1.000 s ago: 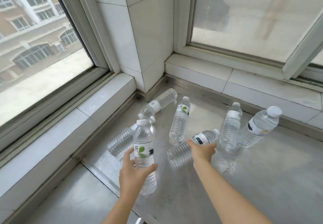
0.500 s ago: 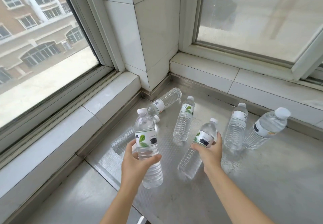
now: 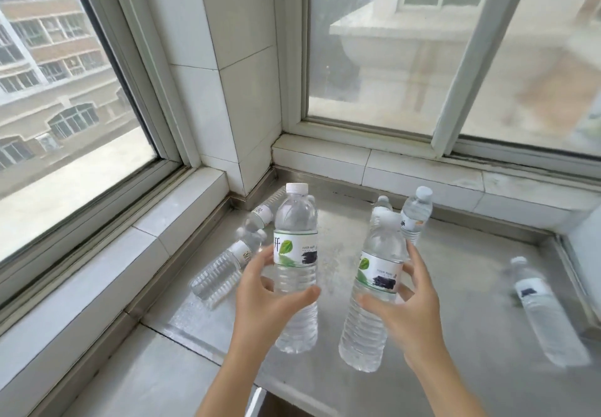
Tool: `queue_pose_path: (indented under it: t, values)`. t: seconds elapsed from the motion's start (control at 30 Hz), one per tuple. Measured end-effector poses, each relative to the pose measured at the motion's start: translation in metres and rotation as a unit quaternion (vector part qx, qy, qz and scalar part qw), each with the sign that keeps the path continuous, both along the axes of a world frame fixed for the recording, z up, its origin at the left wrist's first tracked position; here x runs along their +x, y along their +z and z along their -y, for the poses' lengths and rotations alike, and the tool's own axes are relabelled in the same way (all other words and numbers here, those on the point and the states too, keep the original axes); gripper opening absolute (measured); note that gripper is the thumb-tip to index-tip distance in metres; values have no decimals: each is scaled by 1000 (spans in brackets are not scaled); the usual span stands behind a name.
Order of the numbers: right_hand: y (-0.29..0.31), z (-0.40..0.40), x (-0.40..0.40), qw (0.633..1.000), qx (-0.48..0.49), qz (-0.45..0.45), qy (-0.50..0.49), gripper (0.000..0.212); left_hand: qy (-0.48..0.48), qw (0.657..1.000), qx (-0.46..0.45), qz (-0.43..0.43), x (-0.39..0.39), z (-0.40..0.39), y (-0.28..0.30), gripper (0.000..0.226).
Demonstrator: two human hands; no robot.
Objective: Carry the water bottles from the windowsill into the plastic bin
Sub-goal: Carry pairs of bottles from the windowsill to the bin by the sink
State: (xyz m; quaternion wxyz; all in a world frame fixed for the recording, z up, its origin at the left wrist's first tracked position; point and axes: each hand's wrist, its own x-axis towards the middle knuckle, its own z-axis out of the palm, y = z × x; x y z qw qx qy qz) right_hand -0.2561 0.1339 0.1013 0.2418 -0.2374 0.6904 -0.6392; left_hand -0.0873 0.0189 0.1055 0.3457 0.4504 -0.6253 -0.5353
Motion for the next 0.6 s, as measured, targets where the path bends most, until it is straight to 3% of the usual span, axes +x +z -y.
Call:
queue_pose_path:
  t: [0.3, 0.6]
  values:
    - [42, -123, 73, 991, -10, -59, -120, 115, -158, 983, -41, -81, 28, -75, 38, 78]
    - [58, -260, 146, 954, 10, -91, -287, 110, -356, 924, -54, -125, 28, -179, 56, 91]
